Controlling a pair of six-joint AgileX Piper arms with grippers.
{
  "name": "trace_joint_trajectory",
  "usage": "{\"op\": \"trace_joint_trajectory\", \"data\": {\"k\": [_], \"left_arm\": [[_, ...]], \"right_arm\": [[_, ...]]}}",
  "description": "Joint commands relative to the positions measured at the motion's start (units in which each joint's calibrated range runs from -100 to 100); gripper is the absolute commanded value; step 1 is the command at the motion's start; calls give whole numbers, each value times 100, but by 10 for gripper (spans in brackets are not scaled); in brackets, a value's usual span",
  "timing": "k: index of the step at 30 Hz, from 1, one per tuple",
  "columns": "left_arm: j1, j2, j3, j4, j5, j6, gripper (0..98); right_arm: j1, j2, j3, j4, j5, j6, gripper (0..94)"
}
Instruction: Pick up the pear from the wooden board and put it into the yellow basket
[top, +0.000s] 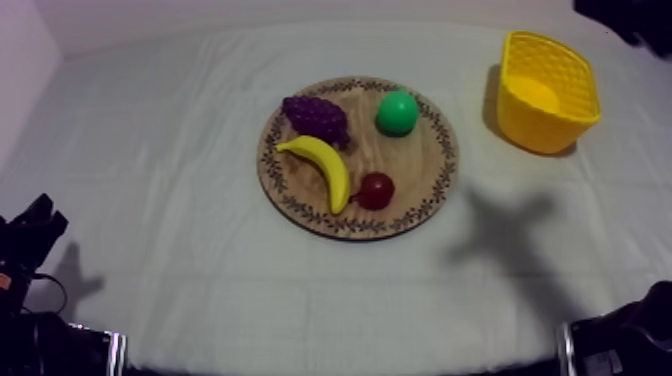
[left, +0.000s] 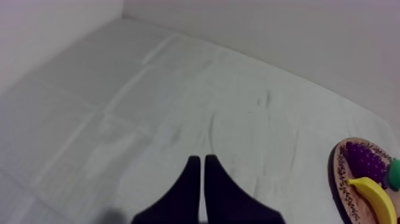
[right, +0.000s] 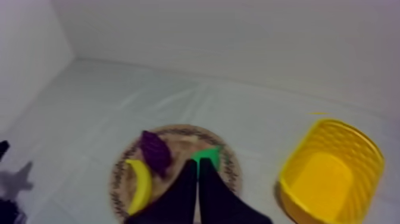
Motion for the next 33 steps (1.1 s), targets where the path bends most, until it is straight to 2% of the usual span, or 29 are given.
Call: {"op": "trace_joint_trajectory", "data": {"k": [1, 5, 10, 18, 27, 28, 31, 33], "left_arm": [[-1, -4, 0, 1, 0, 1, 1], [-1, -4, 0, 1, 0, 1, 1], [-1, -4, 0, 1, 0, 1, 1], [-1, -4, 0, 1, 0, 1, 1], [-1, -4, 0, 1, 0, 1, 1], [-1, -4, 0, 1, 0, 1, 1], [-1, -4, 0, 1, 0, 1, 1], [-1, -4, 0, 1, 0, 1, 1]], "right_arm": [[-154, 1081, -819, -206, -76, 125, 22], [-144, 1846, -1104, -560, -294, 343, 22], [-72, 2725, -1229, -762, -707, 455, 22], [-41, 3732, -1074, -822, -1159, 479, 22], [-102, 4022, -301, -816, -1606, 577, 45], [-110, 4026, -232, -779, -1647, 572, 110], [-108, 4006, 32, -648, -1887, 474, 553], [-88, 3982, 230, -587, -2109, 433, 742]]}}
